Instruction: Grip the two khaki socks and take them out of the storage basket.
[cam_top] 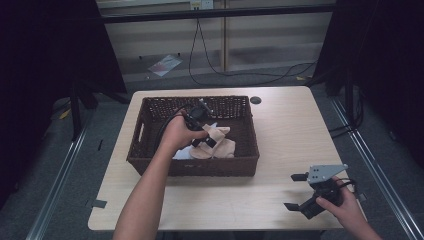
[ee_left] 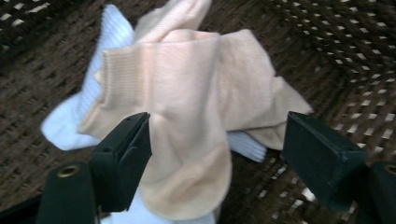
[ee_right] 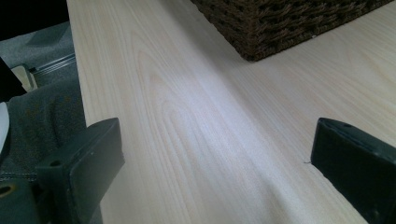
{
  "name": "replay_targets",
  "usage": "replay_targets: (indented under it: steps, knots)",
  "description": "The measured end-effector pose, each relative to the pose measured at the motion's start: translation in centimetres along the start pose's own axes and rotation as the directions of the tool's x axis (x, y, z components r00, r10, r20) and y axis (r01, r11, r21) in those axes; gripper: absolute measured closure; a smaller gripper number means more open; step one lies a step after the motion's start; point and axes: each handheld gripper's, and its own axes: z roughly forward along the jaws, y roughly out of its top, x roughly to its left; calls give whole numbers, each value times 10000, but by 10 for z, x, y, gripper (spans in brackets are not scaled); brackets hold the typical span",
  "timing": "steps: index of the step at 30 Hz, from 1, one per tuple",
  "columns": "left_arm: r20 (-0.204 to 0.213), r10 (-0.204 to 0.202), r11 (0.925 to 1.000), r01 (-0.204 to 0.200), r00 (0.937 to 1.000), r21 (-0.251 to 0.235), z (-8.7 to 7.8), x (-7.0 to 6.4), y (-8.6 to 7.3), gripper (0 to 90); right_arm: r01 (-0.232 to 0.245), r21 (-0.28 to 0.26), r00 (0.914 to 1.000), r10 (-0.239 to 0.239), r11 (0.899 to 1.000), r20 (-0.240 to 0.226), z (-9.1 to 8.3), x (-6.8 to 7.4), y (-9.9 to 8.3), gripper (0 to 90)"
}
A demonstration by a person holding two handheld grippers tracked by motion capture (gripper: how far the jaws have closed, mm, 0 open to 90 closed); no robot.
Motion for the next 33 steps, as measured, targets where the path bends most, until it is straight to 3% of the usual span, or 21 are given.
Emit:
replay_targets:
  steps: [5, 11, 14, 19, 26, 33]
  knots:
    - [-283, -49, 9997, 56, 9996, 249, 8, 5, 1, 299, -4, -4, 10000, 4, 10000, -13, 0, 0, 0, 23]
    - [-638, -295, 9994, 307, 9975, 175, 18, 11, 2, 359, 10, -18, 10000, -10, 10000, -30, 0, 0, 0, 23]
    - [-485, -393, 9991, 400, 9980, 124, 23, 14, 1, 389, 22, -21, 10000, -23, 10000, -48, -1, 0, 0, 23]
    - [-590, -509, 9987, 512, 9970, 39, 29, 16, 1, 413, -10, -26, 10000, 10, 10000, -49, 0, 0, 0, 23]
    - [-496, -399, 9990, 409, 9980, 203, 33, 18, 0, 754, -9, -30, 10000, 9, 10000, -5, -1, 0, 0, 23]
    - [15, -777, 9969, 777, 9970, 90, 22, 17, -1, 826, 4, -37, 10000, -4, 10000, -26, -1, 0, 0, 23]
